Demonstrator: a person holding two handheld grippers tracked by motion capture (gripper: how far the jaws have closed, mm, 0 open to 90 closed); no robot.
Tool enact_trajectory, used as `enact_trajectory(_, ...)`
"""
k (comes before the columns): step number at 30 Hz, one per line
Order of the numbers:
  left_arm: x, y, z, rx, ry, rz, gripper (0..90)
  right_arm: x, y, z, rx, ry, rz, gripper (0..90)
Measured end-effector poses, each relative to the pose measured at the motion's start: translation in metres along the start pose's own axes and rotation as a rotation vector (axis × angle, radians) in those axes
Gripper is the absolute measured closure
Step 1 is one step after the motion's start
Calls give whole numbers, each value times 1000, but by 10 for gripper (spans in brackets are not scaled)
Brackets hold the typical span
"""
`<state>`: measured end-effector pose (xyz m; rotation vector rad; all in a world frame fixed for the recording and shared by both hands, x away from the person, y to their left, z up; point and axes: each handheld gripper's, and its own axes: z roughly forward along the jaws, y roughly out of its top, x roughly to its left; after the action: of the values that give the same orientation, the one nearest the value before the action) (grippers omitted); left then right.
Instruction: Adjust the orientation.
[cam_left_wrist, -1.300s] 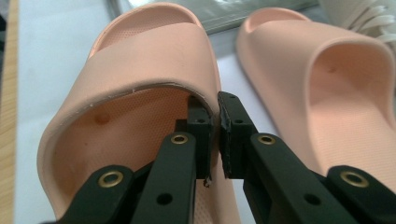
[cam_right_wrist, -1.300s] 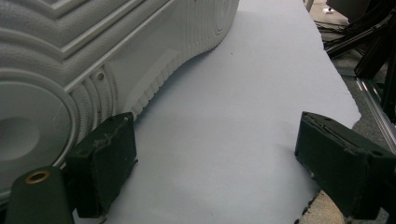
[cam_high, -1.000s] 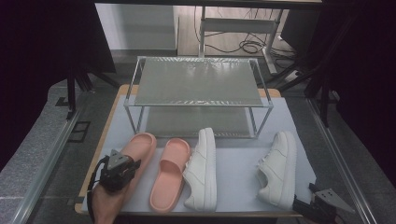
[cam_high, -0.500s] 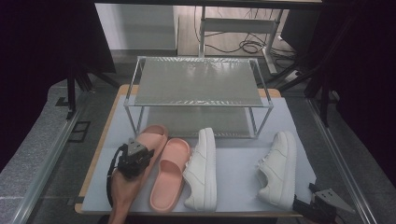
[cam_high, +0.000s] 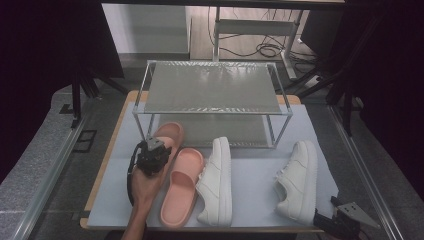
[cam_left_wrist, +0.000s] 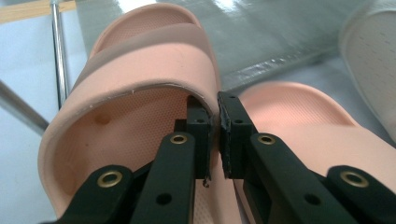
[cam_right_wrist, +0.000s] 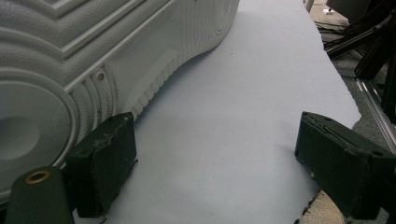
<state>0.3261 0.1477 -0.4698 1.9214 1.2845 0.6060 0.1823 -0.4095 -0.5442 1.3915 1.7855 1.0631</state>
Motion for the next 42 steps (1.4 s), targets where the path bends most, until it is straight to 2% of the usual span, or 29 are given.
enact_trajectory(7, 2, 4, 17, 10, 14, -20, 840, 0, 0, 0, -3, -1, 1, 123)
enact_trajectory(9, 2, 3, 21, 21, 21, -12, 843, 0, 0, 0, -3, -1, 1, 123)
enact_trajectory(14, 1, 2, 22, 26, 13, -6, 831, 0, 0, 0, -3, 0, 1, 123)
enact_trajectory(16, 2, 2, 20, 25, -3, -9, 785, 0, 0, 0, -4, 0, 1, 123)
enact_trajectory(21, 3, -4, 10, 11, -32, -21, 716, 0, 0, 0, -3, 0, 0, 123)
enact_trajectory(27, 7, -13, -11, -8, -55, -32, 659, 0, 0, 0, -3, 0, 0, 123)
enact_trajectory(33, 12, -22, -32, -42, -92, -41, 653, 0, 0, 0, -4, 0, 0, 123)
enact_trajectory(42, 16, -41, -60, -53, -90, -30, 711, 0, -1, 0, -5, 0, 2, 123)
